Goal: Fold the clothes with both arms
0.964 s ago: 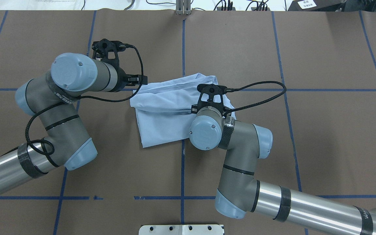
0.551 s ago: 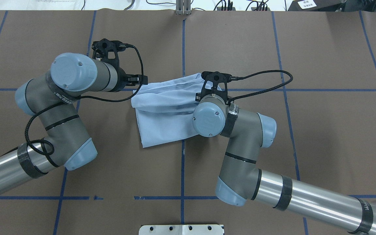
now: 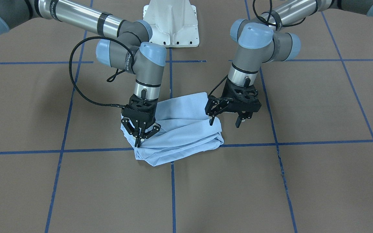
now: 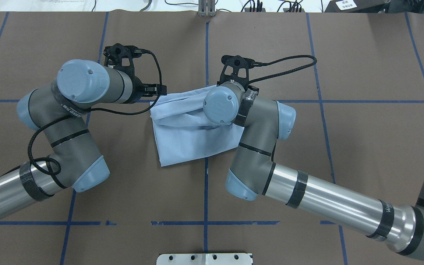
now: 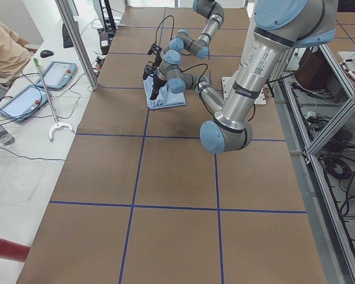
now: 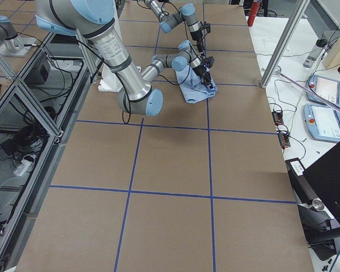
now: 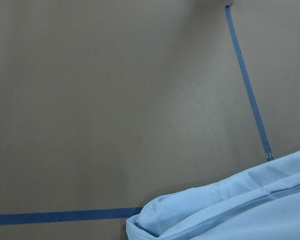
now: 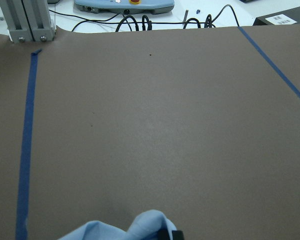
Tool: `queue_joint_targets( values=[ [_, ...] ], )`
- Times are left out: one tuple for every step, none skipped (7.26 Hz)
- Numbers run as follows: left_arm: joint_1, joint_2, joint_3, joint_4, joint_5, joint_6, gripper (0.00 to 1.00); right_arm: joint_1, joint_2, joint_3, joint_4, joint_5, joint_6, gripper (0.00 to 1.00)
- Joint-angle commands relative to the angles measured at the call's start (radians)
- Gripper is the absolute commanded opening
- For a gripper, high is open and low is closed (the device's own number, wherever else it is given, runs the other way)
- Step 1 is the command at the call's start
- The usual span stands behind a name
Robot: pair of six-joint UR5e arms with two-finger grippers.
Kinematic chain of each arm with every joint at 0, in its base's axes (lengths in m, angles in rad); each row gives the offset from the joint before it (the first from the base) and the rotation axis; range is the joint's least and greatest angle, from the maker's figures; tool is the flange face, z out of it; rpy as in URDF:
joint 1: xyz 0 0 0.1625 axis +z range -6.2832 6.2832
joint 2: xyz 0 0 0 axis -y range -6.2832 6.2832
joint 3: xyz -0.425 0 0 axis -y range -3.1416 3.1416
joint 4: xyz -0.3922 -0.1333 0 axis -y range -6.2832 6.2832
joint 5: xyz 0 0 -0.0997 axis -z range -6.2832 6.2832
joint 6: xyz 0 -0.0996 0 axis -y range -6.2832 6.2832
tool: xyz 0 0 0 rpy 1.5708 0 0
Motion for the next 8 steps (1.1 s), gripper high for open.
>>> queue_joint_targets(
  values=[
    [0.003, 0.000, 0.001, 0.000, 0.000, 0.000, 1.00, 0.016, 0.057, -0.082, 0.000, 0.002, -0.001, 0.00],
    [0.003, 0.002, 0.001, 0.000, 0.000, 0.000, 1.00, 0.022, 0.095, -0.131, 0.002, 0.004, -0.001, 0.00],
    [0.003, 0.002, 0.001, 0.000, 0.000, 0.000, 1.00, 0.025, 0.099, -0.156, 0.038, 0.004, -0.001, 0.00],
    [0.003, 0.002, -0.001, 0.000, 0.000, 0.000, 1.00, 0.031, 0.103, -0.217, 0.109, 0.004, -0.001, 0.00],
    [0.003, 0.002, 0.001, 0.000, 0.000, 0.000, 1.00, 0.034, 0.109, -0.229, 0.117, 0.005, -0.001, 0.00],
    [0.003, 0.002, 0.001, 0.000, 0.000, 0.000, 1.00, 0.036, 0.114, -0.230, 0.118, 0.005, -0.004, 0.33],
    [0.003, 0.002, -0.001, 0.000, 0.000, 0.000, 1.00, 0.038, 0.123, -0.231, 0.117, 0.007, -0.033, 0.99],
    [0.006, 0.002, 0.004, 0.000, 0.000, 0.002, 1.00, 0.059, 0.157, -0.228, 0.117, 0.051, -0.063, 1.00]
  ],
)
